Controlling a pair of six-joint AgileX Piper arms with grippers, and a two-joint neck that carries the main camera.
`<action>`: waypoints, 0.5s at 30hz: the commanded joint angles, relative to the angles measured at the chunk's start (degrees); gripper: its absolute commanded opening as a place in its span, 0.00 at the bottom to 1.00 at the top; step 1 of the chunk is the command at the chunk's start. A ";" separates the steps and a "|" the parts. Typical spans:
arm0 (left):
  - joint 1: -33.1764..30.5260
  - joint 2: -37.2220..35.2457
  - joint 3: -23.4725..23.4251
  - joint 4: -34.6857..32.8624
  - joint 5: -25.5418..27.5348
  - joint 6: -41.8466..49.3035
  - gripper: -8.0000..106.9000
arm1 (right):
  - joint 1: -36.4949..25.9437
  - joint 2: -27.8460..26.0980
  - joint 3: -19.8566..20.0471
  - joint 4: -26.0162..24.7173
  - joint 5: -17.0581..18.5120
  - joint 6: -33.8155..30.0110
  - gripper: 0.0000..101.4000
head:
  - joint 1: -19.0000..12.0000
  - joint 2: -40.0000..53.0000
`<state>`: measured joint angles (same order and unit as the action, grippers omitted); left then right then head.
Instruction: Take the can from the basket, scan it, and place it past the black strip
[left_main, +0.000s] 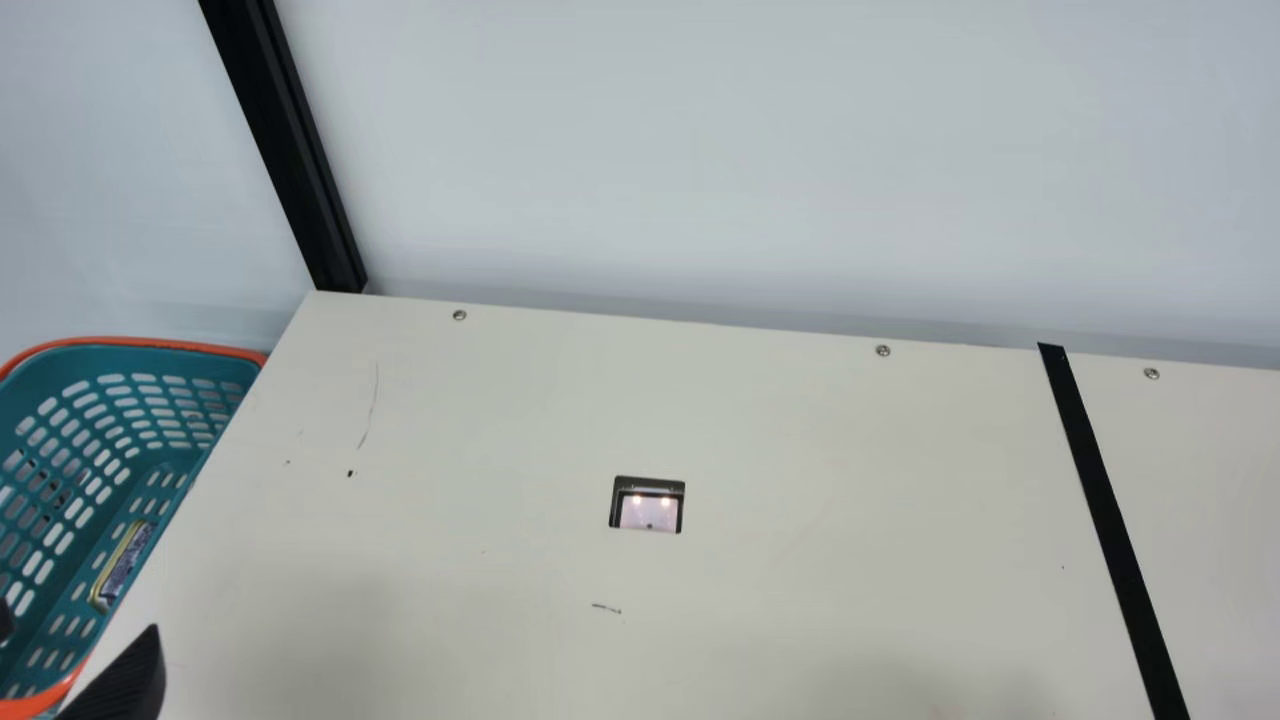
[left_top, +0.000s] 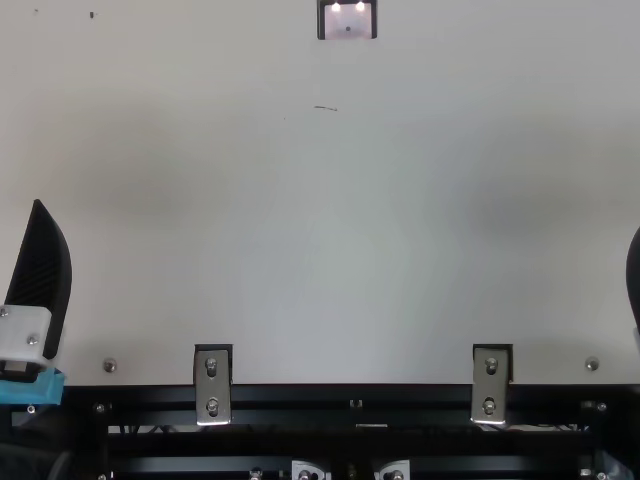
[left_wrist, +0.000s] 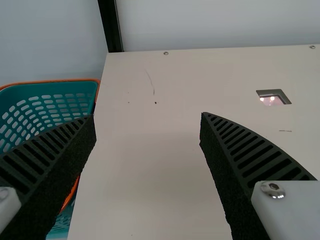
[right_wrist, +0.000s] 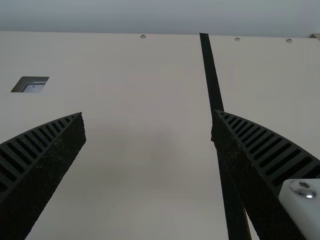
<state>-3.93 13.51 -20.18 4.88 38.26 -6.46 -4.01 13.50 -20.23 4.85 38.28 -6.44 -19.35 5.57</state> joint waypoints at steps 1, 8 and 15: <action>0.00 0.00 0.00 0.00 0.00 0.00 0.85 | 0.00 0.00 0.00 0.00 0.00 0.00 1.00 | -1.99 0.61; 0.00 0.00 0.00 0.00 0.00 0.00 0.85 | 0.00 0.00 0.00 0.00 0.00 0.00 1.00 | -1.99 0.61; 0.00 0.00 0.00 0.00 0.00 0.00 0.85 | 0.00 0.00 0.00 0.00 0.00 0.00 1.00 | -1.99 0.61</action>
<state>-3.93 13.51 -20.18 4.88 38.26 -6.46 -4.01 13.50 -20.23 4.85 38.28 -6.44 -19.35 5.57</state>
